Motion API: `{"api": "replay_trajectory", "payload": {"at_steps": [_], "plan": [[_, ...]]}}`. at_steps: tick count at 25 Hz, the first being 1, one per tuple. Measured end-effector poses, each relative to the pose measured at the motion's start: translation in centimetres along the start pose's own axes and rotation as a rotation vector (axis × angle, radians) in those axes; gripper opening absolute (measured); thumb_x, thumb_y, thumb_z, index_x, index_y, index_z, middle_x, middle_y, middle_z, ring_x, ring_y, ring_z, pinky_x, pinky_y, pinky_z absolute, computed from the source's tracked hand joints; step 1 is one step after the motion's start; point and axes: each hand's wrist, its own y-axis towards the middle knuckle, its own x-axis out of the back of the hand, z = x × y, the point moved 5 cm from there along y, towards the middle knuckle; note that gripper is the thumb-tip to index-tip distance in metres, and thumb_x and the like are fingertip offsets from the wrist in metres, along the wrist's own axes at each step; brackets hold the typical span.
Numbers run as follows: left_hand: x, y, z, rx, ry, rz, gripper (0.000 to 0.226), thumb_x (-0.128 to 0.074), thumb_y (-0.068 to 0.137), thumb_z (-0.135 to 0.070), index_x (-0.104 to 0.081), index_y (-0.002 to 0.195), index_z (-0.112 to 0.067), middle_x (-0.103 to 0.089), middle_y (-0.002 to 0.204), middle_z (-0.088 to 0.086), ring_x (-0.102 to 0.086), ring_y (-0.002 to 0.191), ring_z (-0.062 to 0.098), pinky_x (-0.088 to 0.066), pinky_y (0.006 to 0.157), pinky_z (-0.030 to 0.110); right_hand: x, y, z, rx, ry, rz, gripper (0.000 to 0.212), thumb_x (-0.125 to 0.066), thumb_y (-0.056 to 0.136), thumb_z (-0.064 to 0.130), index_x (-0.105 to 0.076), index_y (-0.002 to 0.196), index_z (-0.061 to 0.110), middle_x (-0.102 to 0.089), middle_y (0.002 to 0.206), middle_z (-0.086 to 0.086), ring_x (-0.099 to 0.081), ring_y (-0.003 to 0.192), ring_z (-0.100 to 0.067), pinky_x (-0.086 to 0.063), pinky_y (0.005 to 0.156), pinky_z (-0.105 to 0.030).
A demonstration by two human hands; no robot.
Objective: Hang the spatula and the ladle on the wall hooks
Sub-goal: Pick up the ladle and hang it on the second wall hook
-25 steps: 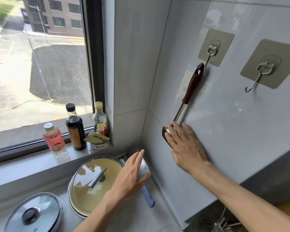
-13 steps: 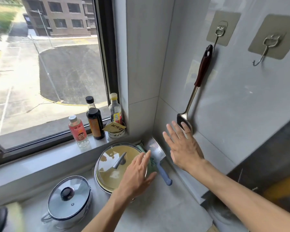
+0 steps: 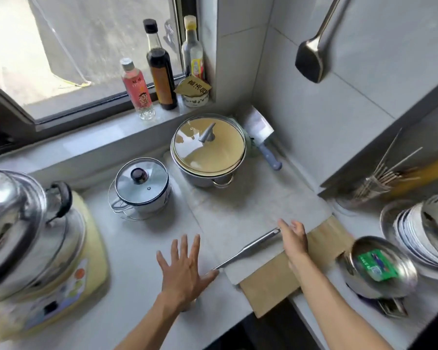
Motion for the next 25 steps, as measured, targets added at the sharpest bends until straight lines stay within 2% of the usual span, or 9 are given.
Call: {"api": "replay_trajectory", "payload": {"at_steps": [3, 6, 9, 11, 13, 16, 18, 21, 25], "plan": [[-3.4, -2.0, 1.8, 0.006, 0.043, 0.07, 0.106, -0.027, 0.068, -0.089, 0.002, 0.152, -0.031, -0.008, 0.163, 0.007, -0.008, 0.148, 0.032, -0.01, 0.109, 0.069, -1.1, 0.4, -3.2, -0.196, 0.405, -0.007, 0.051, -0.06, 0.087, 0.041, -0.05, 0.127, 0.012, -0.058, 0.121, -0.011, -0.051, 0.124, -0.032, -0.048, 0.092, -0.047], [-4.0, -2.7, 1.8, -0.09, 0.095, 0.057, 0.102, -0.036, 0.068, -0.084, -0.027, 0.15, -0.024, -0.037, 0.154, 0.012, -0.036, 0.139, 0.037, -0.03, 0.104, 0.068, -2.9, 0.7, -3.7, -0.27, 0.623, 0.12, 0.049, -0.056, 0.089, 0.044, -0.053, 0.125, 0.01, -0.054, 0.124, -0.005, -0.045, 0.128, -0.026, -0.043, 0.099, -0.044], [-4.3, -2.5, 2.5, -0.11, 0.101, 0.029, 0.102, -0.042, 0.069, -0.083, -0.023, 0.151, -0.025, -0.035, 0.155, 0.01, -0.034, 0.14, 0.035, -0.028, 0.108, 0.063, -5.4, 0.1, -3.9, -0.322, 0.674, 0.282, 0.029, -0.059, 0.087, 0.042, -0.062, 0.1, 0.016, -0.063, 0.114, -0.007, -0.057, 0.11, -0.027, -0.045, 0.098, -0.045], [-4.7, -2.4, 3.1, -0.078, 0.057, 0.043, 0.105, -0.051, 0.069, -0.08, -0.016, 0.152, -0.027, -0.03, 0.157, 0.007, -0.028, 0.143, 0.034, -0.024, 0.11, 0.063, -7.8, -1.1, -4.0, -0.361, 0.638, 0.402, 0.022, -0.064, 0.084, 0.037, -0.062, 0.094, 0.017, -0.068, 0.109, -0.01, -0.063, 0.099, -0.028, -0.05, 0.091, -0.045], [-5.3, -2.7, 3.3, -0.08, 0.03, 0.087, 0.108, -0.059, 0.065, -0.078, -0.02, 0.151, -0.027, -0.036, 0.155, 0.006, -0.035, 0.14, 0.032, -0.031, 0.107, 0.063, -10.7, -2.5, -4.0, -0.372, 0.594, 0.514, 0.022, -0.068, 0.083, 0.03, -0.061, 0.1, 0.019, -0.072, 0.11, -0.011, -0.066, 0.097, -0.029, -0.052, 0.085, -0.042], [-5.7, -2.9, 3.4, -0.092, 0.013, 0.087, 0.11, -0.066, 0.057, -0.076, -0.033, 0.147, -0.023, -0.047, 0.148, 0.007, -0.047, 0.132, 0.032, -0.042, 0.1, 0.06, -14.0, -3.8, -3.4, -0.338, 0.636, 0.623, 0.028, -0.06, 0.09, 0.024, -0.056, 0.117, 0.021, -0.073, 0.109, -0.012, -0.067, 0.099, -0.031, -0.054, 0.084, -0.045], [-5.9, -2.9, 3.6, -0.067, -0.035, 0.11, 0.11, -0.063, 0.06, -0.075, -0.025, 0.15, -0.025, -0.038, 0.154, 0.005, -0.038, 0.139, 0.03, -0.04, 0.103, 0.055, -14.6, -4.0, -2.5, -0.282, 0.672, 0.664, 0.03, -0.059, 0.089, 0.025, -0.056, 0.12, 0.024, -0.072, 0.115, -0.011, -0.067, 0.103, -0.032, -0.054, 0.084, -0.046], [-6.4, -3.4, 4.0, -0.028, -0.081, 0.133, 0.109, -0.052, 0.068, -0.07, 0.015, 0.147, -0.036, 0.0, 0.163, -0.004, -0.005, 0.149, 0.022, -0.027, 0.108, 0.042, -14.5, -5.5, -2.0, -0.253, 0.734, 0.682, 0.043, -0.067, 0.081, 0.026, -0.056, 0.123, 0.027, -0.066, 0.128, -0.009, -0.064, 0.113, -0.032, -0.05, 0.092, -0.048], [-5.1, -3.5, 3.2, -0.041, -0.158, 0.073, 0.109, -0.052, 0.068, -0.065, 0.027, 0.14, -0.041, 0.003, 0.163, -0.007, 0.003, 0.149, 0.015, -0.023, 0.108, 0.038, -13.0, -7.8, 0.6, -0.148, 0.66, 0.669, 0.054, -0.069, 0.076, 0.037, -0.056, 0.128, 0.03, -0.062, 0.133, -0.006, -0.064, 0.112, -0.036, -0.044, 0.097, -0.057]]}}
